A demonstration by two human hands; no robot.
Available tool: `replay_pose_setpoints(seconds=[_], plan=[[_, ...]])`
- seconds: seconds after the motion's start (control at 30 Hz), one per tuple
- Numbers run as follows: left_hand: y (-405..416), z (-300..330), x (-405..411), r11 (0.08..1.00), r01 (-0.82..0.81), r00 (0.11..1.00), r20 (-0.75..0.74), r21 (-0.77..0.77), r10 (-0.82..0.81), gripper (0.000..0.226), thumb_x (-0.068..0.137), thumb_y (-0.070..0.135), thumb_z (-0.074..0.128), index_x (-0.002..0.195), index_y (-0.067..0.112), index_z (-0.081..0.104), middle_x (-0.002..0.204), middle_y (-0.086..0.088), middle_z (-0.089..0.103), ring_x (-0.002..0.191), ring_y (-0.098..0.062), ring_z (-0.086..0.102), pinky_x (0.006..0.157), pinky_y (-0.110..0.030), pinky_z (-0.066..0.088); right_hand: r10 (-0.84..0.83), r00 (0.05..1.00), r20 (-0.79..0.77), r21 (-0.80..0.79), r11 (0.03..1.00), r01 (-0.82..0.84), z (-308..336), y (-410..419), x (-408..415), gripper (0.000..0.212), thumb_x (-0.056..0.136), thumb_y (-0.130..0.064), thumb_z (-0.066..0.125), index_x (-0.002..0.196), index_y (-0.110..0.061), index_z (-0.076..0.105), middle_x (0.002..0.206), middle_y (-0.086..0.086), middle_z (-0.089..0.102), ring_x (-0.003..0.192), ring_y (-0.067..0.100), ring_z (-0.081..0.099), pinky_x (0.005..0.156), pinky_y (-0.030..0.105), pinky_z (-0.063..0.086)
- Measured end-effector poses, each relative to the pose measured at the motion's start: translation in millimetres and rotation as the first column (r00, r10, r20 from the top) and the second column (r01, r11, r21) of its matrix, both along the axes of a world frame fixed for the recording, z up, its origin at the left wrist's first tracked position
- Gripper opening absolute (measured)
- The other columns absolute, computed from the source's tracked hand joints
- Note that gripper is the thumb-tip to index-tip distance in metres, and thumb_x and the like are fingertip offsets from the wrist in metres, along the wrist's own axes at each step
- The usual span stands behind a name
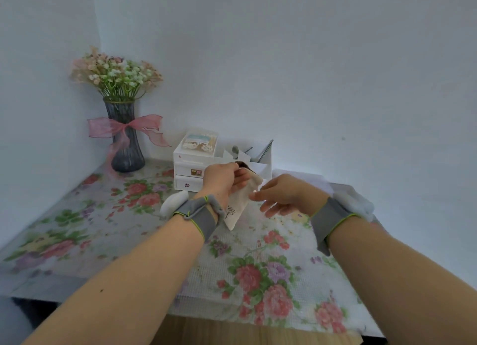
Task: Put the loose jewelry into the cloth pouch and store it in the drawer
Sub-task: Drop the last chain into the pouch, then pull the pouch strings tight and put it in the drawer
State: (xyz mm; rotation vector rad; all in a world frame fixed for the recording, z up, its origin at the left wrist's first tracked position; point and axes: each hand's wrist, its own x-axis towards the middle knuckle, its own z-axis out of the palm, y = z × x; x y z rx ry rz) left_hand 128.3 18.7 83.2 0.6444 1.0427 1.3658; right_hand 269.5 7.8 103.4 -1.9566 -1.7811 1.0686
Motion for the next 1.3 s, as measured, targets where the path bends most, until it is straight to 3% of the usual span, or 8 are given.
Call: replay_pose_setpoints(seconds=[0.2,0.3,0.43,0.73,0.83,0.97,1.2,1.3], plan=[[-6.3,-5.9,-5.2,0.993,0.116,0.991,-0.065,-0.033,-0.118,0.018,0.092,0.012,0.049,0.076,0.008,0.056,0.060,-0.005,0.064,0.039,-0.008,0.063,0.044,-0.020,0.054,-0.166,0.937,-0.308,0.091,0.975,0.202,-39.6,7.4,-6.3,0.007,0.085,-0.003,0.064,0.092,-0.003,0.064,0.078,0.011,0.067,0.046,0.012,0.065,0.038,0.017,0.047],[0.9,-12.3,-21.6,0.999,-0.040,0.957,-0.289,-0.013,0.034,0.016,0.088,0.021,0.051,0.076,0.012,0.055,0.063,-0.003,0.057,0.050,-0.015,0.058,0.045,-0.022,0.048,-0.132,0.920,-0.369,0.157,0.967,0.202,-45.2,11.5,-10.4,0.010,0.086,0.000,0.062,0.080,-0.007,0.066,0.072,0.010,0.067,0.044,0.010,0.063,0.040,0.018,0.049],[10.2,-19.8,-44.9,0.994,-0.101,0.820,-0.561,0.051,0.112,0.022,0.086,0.034,0.052,0.103,0.020,0.051,0.091,0.001,0.054,0.084,-0.022,0.056,0.060,-0.027,0.044,-0.048,0.911,-0.411,0.277,0.945,0.175,-27.0,16.2,-1.1,0.014,0.084,0.006,0.063,0.097,0.008,0.069,0.070,0.013,0.062,0.042,0.007,0.062,0.045,0.018,0.052],[12.4,-28.6,-28.3,0.975,0.221,0.703,-0.689,-0.027,-0.178,0.022,0.093,0.031,0.048,0.112,0.023,0.057,0.095,-0.003,0.059,0.068,-0.015,0.059,0.047,-0.021,0.045,-0.002,0.932,-0.362,0.238,0.967,0.095,-18.2,20.6,36.9,0.020,0.083,0.008,0.065,0.103,0.011,0.068,0.074,0.013,0.065,0.055,0.014,0.065,0.054,0.017,0.059],[10.2,-36.4,-22.3,0.973,0.202,0.633,-0.772,0.108,-0.046,0.020,0.089,0.021,0.058,0.099,0.007,0.068,0.079,-0.012,0.066,0.062,-0.022,0.058,0.058,-0.029,0.051,-0.063,0.958,-0.279,0.278,0.950,0.144,-22.2,22.3,46.8,0.017,0.079,0.000,0.074,0.095,0.004,0.072,0.073,0.015,0.068,0.057,0.017,0.064,0.058,0.020,0.060],[10.3,-30.9,-34.6,0.938,0.196,0.340,-0.917,0.286,0.208,0.024,0.086,0.023,0.060,0.083,0.005,0.075,0.074,-0.010,0.074,0.069,-0.024,0.068,0.073,-0.034,0.052,-0.155,0.973,-0.172,0.382,0.900,0.211,-21.1,23.5,61.4,0.008,0.074,-0.005,0.079,0.080,0.000,0.075,0.059,0.010,0.068,0.046,0.011,0.061,0.052,0.018,0.058],[19.9,-23.3,-73.6,0.937,0.096,0.351,-0.892,0.336,0.284,0.022,0.088,0.019,0.059,0.085,0.004,0.074,0.079,-0.013,0.075,0.068,-0.023,0.067,0.074,-0.033,0.056,-0.355,0.910,-0.214,0.373,0.832,0.412,-13.4,14.2,103.8,0.007,0.074,0.000,0.077,0.078,0.004,0.075,0.042,0.002,0.062,0.031,0.006,0.055,0.042,0.014,0.054],[18.8,-24.1,-78.7,0.935,0.103,0.348,-0.893,0.339,0.286,0.020,0.087,0.019,0.059,0.083,0.007,0.074,0.076,-0.011,0.074,0.067,-0.021,0.067,0.074,-0.032,0.055,-0.393,0.876,-0.281,0.320,0.822,0.471,-14.9,8.5,114.1,0.008,0.076,0.001,0.076,0.083,0.005,0.074,0.053,0.010,0.063,0.042,0.014,0.059,0.043,0.015,0.053]])
